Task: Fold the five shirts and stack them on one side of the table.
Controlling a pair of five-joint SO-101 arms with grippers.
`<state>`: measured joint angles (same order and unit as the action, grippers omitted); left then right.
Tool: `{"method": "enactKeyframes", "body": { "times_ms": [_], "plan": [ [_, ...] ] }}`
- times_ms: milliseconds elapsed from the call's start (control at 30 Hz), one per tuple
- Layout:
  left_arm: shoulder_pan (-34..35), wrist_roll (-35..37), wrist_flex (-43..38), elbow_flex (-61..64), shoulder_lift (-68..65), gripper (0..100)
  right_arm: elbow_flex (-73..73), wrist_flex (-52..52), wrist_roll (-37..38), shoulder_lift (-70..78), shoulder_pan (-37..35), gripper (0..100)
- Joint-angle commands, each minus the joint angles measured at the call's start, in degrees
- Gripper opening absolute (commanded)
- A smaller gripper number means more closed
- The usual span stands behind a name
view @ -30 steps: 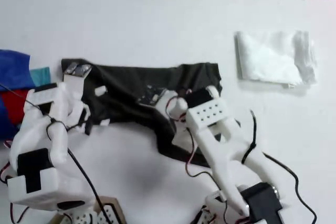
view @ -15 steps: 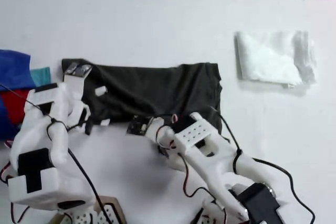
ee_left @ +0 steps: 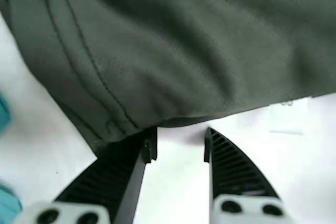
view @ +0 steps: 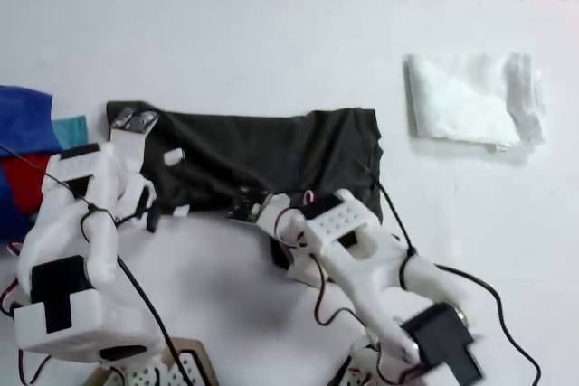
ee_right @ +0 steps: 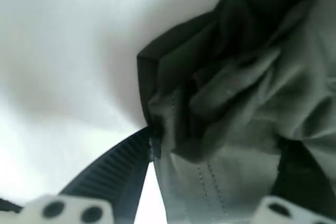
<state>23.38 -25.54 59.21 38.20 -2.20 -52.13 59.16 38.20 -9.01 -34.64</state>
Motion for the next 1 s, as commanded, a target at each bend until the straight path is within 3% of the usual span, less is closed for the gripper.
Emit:
{"method": "enactKeyframes", "body": {
  "times_ms": [0, 233, 367, 467, 533, 700, 967],
  "plan": [
    [0.5, 0.4, -2.8, -0.1, 0.1, 16, 5.1, 2.0, -0.2, 7.1, 0.6, 35.4],
    [0.5, 0.4, -2.8, -0.1, 0.1, 16, 9.8, 5.8, 0.1, 13.8, 0.5, 31.6],
    [0.5, 0.4, -2.8, -0.1, 0.1, 16, 9.9, 5.7, -0.2, 13.8, 0.7, 1.5],
    [0.5, 0.4, -2.8, -0.1, 0.1, 16, 9.9, 5.7, -0.2, 12.8, 1.2, 6.3],
    [0.5, 0.4, -2.8, -0.1, 0.1, 16, 10.5, 5.6, 0.1, 11.8, 2.3, 1.5],
    [0.5, 0.4, -2.8, -0.1, 0.1, 16, 15.2, 10.1, 0.9, 8.2, 6.4, 1.9],
    [0.5, 0.4, -2.8, -0.1, 0.1, 16, 31.7, 22.1, 10.0, 4.9, 11.7, 1.9]
  ]
}}
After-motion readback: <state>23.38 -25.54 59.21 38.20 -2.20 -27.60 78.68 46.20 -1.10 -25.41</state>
